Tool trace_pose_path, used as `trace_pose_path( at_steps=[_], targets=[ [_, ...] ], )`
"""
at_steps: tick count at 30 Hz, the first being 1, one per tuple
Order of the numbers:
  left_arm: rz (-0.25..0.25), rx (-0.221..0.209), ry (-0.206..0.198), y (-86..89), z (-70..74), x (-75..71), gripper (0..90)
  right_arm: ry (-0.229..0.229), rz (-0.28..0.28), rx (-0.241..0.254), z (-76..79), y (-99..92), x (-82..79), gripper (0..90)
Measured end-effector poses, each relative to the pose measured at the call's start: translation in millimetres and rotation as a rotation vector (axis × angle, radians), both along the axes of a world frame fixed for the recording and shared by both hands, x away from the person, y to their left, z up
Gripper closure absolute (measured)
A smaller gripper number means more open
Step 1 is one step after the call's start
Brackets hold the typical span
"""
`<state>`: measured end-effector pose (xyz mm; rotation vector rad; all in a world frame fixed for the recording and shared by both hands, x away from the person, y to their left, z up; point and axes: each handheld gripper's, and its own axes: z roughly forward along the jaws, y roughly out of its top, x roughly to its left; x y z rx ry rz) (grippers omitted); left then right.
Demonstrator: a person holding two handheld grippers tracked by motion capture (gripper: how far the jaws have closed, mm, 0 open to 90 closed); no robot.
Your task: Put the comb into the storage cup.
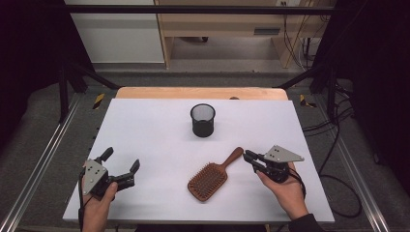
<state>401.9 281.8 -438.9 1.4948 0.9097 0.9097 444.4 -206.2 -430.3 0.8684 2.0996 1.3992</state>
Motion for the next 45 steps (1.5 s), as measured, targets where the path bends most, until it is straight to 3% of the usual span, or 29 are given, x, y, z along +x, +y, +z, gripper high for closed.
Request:
trace_pose_path(
  at_steps=[3, 5, 7, 8, 12, 16, 18, 24, 36, 42, 45],
  targets=[
    [0.001, 0.000, 0.000, 0.0, 0.1, -0.1, 2.0, 0.002, 0.007, -0.027, 6.9, 6.8, 7.8, 87.7],
    [0.001, 0.001, 0.000, 0.0, 0.1, -0.3, 2.0, 0.031, 0.004, -0.069, 12.1, 14.6, 20.4, 89.9],
    [0.000, 0.001, -0.001, 0.1, 0.2, -0.4, 2.0, 0.043, 0.003, -0.084, 12.8, 17.1, 25.3, 90.0],
    [0.000, 0.001, -0.002, 0.3, 0.4, -0.3, 2.0, 0.068, -0.005, -0.124, 12.7, 23.1, 35.7, 90.0],
    [-0.004, -0.001, -0.004, 0.5, 0.7, -0.3, 2.0, 0.088, -0.004, -0.158, 10.8, 28.9, 46.6, 90.0],
    [-0.010, 0.001, -0.001, -0.4, 0.2, -0.2, 2.0, 0.140, 0.013, -0.221, 0.8, 43.0, 65.2, 90.0],
    [-0.012, 0.000, -0.002, -0.5, 0.4, -0.2, 2.0, 0.149, 0.017, -0.234, -1.6, 44.8, 67.8, 90.0],
    [-0.011, -0.005, -0.001, 0.7, 0.8, -0.2, 2.0, 0.213, 0.044, -0.336, -20.5, 57.2, 82.0, 90.0],
    [-0.017, 0.000, 0.001, -0.6, 0.5, -0.1, 2.0, 0.297, 0.072, -0.444, -30.5, 59.9, 87.3, 90.0],
    [-0.015, 0.002, 0.000, -0.1, 0.6, -0.1, 2.0, 0.340, 0.083, -0.461, -31.1, 52.0, 73.3, 90.0],
    [-0.017, 0.004, 0.001, -0.4, 0.6, -0.1, 2.0, 0.378, 0.061, -0.484, -31.0, 47.5, 64.2, 90.0]
  ],
)
